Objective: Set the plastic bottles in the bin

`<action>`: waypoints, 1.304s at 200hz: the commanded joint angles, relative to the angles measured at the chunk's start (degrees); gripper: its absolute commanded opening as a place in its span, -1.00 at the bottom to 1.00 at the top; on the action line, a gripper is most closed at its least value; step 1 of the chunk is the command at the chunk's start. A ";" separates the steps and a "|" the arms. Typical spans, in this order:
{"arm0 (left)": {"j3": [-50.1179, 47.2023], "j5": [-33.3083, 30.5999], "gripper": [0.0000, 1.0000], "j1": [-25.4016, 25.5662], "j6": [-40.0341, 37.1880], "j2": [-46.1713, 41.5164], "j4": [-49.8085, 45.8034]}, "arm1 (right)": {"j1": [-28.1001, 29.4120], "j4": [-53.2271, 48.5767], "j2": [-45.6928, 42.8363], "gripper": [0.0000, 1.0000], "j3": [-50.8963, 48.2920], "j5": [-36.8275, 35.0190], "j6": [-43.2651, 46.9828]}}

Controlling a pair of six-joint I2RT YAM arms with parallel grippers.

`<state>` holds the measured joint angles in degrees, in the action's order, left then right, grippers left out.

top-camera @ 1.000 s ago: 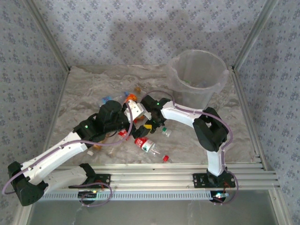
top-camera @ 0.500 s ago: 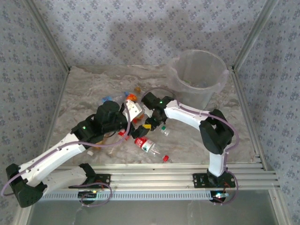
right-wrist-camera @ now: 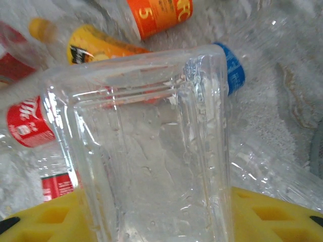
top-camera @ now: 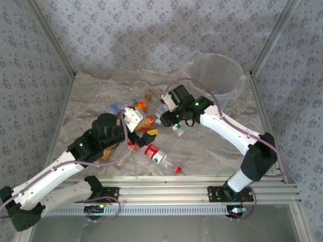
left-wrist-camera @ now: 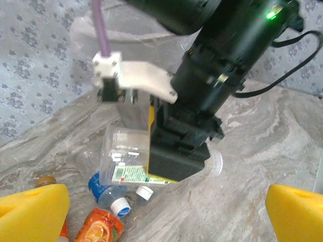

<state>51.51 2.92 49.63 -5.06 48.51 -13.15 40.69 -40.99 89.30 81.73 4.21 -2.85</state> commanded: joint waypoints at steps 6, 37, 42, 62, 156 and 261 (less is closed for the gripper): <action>-1.20 -4.33 0.99 0.25 2.93 -2.07 4.96 | -1.16 -0.22 -4.69 0.15 4.57 1.23 -4.25; -1.76 -9.63 0.99 0.00 5.58 -2.83 5.94 | -2.97 -0.11 -7.34 0.15 8.63 0.52 -6.36; -1.88 -9.28 0.99 0.00 5.57 -3.01 6.02 | -3.21 -0.06 -7.60 0.15 9.15 -0.07 -6.54; -2.67 -8.54 0.99 -0.14 5.59 -4.06 7.18 | -4.33 0.31 -8.55 0.15 11.75 -1.35 -7.05; -3.48 -8.26 0.99 -1.34 6.53 -5.71 8.66 | -15.05 0.36 -8.76 0.13 22.13 -8.72 -9.24; -3.61 -7.97 0.99 -1.49 6.12 -5.30 8.58 | -29.95 -9.37 2.47 0.09 30.42 -17.74 -14.91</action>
<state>48.25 -5.04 48.38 0.75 43.55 -6.55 12.21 -46.76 89.03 109.40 -11.38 -15.38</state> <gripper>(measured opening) 0.995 0.547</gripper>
